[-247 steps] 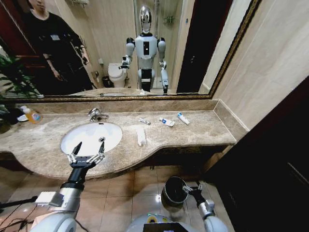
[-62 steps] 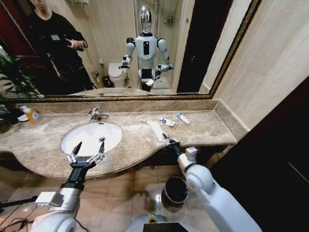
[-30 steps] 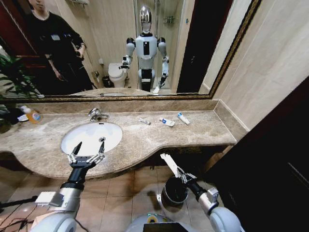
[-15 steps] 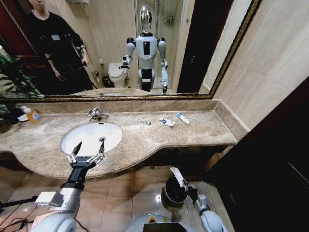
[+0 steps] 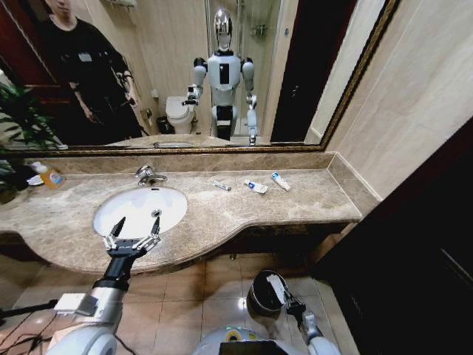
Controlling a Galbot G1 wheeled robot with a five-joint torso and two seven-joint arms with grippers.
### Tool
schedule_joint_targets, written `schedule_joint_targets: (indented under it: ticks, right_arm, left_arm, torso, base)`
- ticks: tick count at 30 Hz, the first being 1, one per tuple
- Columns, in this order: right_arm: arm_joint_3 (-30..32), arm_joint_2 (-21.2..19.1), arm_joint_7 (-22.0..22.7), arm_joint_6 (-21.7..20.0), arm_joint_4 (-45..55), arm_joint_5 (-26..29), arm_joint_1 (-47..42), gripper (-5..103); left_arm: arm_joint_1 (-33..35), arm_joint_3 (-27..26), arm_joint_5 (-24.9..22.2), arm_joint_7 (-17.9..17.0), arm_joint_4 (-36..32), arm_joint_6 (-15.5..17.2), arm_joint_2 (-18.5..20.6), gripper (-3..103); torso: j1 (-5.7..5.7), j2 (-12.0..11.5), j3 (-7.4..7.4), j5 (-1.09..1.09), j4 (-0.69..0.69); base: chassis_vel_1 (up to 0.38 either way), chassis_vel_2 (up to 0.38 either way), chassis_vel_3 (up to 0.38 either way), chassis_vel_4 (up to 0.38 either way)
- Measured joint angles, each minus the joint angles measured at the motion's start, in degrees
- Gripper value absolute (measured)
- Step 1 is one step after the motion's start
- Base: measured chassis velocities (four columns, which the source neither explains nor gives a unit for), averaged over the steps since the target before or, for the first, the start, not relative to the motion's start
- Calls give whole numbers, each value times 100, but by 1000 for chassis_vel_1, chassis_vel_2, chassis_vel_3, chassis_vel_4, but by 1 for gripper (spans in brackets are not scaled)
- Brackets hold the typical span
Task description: Pick up the trash from the sink and place it in the trash bin.
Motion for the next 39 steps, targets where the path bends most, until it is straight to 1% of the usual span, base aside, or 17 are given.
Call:
schedule_joint_targets:
  ticks: [1,4,8,10,12,13,16,18,21,23,28,29,30,32,35,36,39]
  right_arm:
    - [0,0,0,0,0,0,0,20]
    - [-1,104,30,0,81,-19,-6,36]
    - [-1,140,73,0,113,-22,-12,47]
    - [5,142,99,1,181,-17,-59,58]
    - [7,136,103,6,214,-12,-81,58]
    - [13,119,106,19,287,-1,-126,69]
    - [25,81,119,40,514,51,-231,74]
    - [51,43,126,16,971,198,-419,85]
    - [76,22,128,-18,1271,301,-525,90]
    - [144,-32,191,-108,2042,541,-779,98]
    - [185,-123,562,-264,3145,641,-1172,100]
    - [192,-136,652,-327,3555,649,-1323,100]
    - [212,-217,727,-541,4515,728,-1593,100]
    - [211,-241,736,-611,4739,751,-1607,100]
    - [185,-416,869,-1091,5307,969,-1212,100]
    - [185,-416,869,-1091,5307,969,-1212,100]
    - [109,-684,1073,-1665,5322,1309,-392,100]
  left_arm:
    - [0,0,0,0,0,0,0,100]
    - [0,0,0,0,0,0,0,100]
    - [0,0,0,0,0,0,0,100]
    - [0,0,0,0,0,0,0,100]
    - [0,0,0,0,0,0,0,100]
    - [0,0,0,0,0,0,0,100]
    - [0,0,0,0,0,0,0,100]
    - [0,0,0,0,0,0,0,100]
    - [0,0,0,0,0,0,0,100]
    - [0,0,0,0,0,0,0,100]
    - [0,0,0,0,0,0,0,100]
    - [0,0,0,0,0,0,0,100]
    - [0,0,0,0,0,0,0,100]
    - [0,0,0,0,0,0,0,100]
    - [0,0,0,0,0,0,0,100]
    - [0,0,0,0,0,0,0,100]
    - [0,0,0,0,0,0,0,100]
  torso:
    - [0,0,0,0,0]
    - [0,0,0,0,0]
    - [0,0,0,0,0]
    - [0,0,0,0,0]
    - [0,0,0,0,0]
    - [0,0,0,0,0]
    - [0,0,0,0,0]
    - [0,0,0,0,0]
    - [0,0,0,0,0]
    - [0,0,0,0,0]
    - [0,0,0,0,0]
    - [0,0,0,0,0]
    - [0,0,0,-2,-1]
    - [-1,0,0,-1,-1]
    - [-1,0,0,0,-1]
    - [-1,0,0,0,-1]
    - [0,0,0,1,1]
  base:
    - [0,0,0,0]
    - [0,0,0,0]
    - [0,0,0,0]
    - [0,0,0,0]
    - [0,0,0,0]
    - [0,0,0,0]
    - [0,0,0,0]
    - [0,0,0,0]
    - [0,0,0,0]
    - [0,0,0,0]
    - [0,0,0,0]
    - [0,0,0,0]
    - [0,0,0,0]
    - [0,0,0,0]
    - [0,0,0,0]
    - [0,0,0,0]
    - [0,0,0,0]
